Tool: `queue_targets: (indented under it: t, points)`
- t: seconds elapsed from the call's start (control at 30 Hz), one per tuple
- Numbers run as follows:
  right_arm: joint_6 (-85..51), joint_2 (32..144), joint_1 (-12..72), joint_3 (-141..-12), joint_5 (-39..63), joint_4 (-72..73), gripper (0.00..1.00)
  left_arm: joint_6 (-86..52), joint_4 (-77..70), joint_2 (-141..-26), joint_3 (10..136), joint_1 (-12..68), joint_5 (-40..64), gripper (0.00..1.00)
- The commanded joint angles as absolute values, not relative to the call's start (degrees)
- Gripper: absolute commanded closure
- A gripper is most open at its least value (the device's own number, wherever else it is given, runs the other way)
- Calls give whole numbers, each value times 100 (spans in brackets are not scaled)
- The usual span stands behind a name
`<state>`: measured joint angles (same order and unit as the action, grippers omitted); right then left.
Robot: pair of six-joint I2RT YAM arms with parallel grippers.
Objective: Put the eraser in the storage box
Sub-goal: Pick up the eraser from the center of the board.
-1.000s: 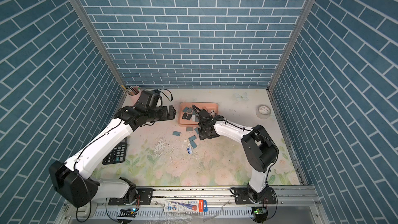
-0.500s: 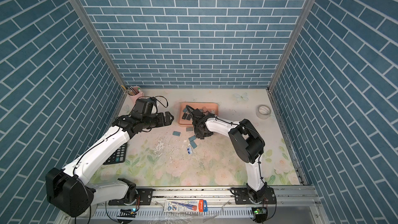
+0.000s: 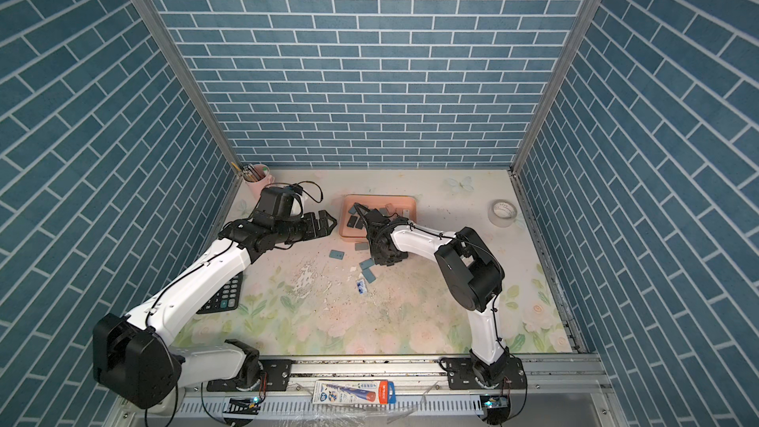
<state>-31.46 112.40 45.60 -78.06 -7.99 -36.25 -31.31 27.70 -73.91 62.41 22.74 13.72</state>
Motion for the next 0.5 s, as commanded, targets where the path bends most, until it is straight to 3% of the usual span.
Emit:
queue_targets:
  t: [0.0, 0.2, 0.47]
  points:
    - [-3060, 10539, 4573, -8144, -1060, -4296, 80, -3125, 2647, -7464, 6297, 2244, 1519, 0]
    - [-2688, 10177, 4371, -9079, -1240, -4920, 81, -3271, 2283, -7597, 6372, 2246, 1795, 0]
    - [-2367, 11016, 3559, -9955, -1031, -4812, 82, -3402, 2074, -7857, 6582, 2313, 1981, 0]
